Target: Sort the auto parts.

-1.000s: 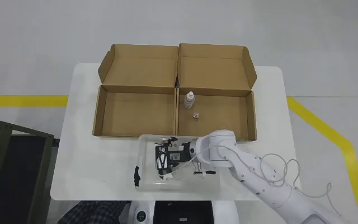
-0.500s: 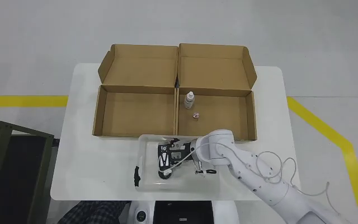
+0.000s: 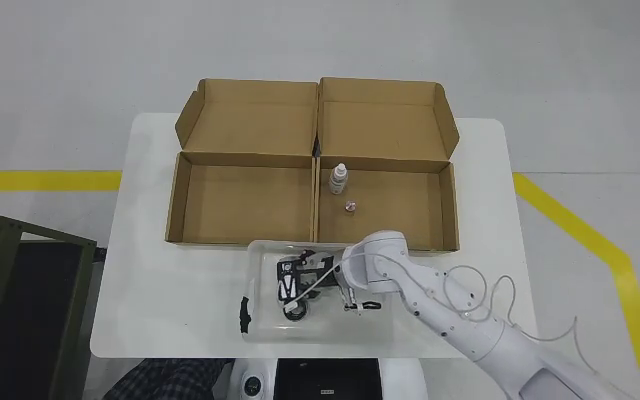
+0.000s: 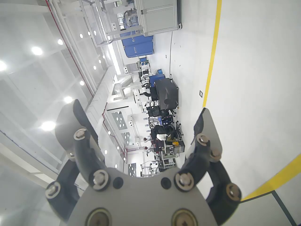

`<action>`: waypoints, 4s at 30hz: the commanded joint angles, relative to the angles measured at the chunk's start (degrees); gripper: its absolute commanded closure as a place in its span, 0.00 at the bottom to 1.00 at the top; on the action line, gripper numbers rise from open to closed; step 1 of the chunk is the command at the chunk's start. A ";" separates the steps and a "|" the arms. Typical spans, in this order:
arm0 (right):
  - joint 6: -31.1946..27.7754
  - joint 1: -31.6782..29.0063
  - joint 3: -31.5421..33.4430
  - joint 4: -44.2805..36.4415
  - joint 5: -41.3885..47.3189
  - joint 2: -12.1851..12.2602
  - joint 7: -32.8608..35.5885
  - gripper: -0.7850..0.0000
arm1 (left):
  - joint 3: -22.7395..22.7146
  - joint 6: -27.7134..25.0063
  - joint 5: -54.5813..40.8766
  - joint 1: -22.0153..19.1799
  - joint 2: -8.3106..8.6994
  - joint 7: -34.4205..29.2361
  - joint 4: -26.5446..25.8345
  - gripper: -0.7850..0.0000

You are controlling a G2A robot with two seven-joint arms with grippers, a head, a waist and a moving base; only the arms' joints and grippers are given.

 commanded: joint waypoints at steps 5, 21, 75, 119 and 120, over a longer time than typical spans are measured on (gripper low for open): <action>-0.36 0.38 -0.34 1.23 0.04 -0.43 -0.77 0.64 | 0.00 0.00 0.00 0.00 0.00 0.00 0.00 0.00; -2.74 -3.73 5.17 -6.77 1.80 1.37 -4.96 1.00 | 0.00 0.00 0.00 0.00 0.00 0.00 0.00 0.00; -0.43 -13.67 27.19 -20.93 11.78 5.75 -21.48 1.00 | 0.00 0.00 0.00 0.00 0.00 0.00 0.00 0.00; 19.80 10.51 4.83 4.34 2.39 -4.10 -3.63 1.00 | 0.00 0.00 0.00 0.00 0.00 0.00 0.00 0.00; 19.90 10.97 4.38 5.18 2.45 -4.42 -3.49 1.00 | 0.00 0.00 0.00 0.00 0.00 0.00 0.00 0.00</action>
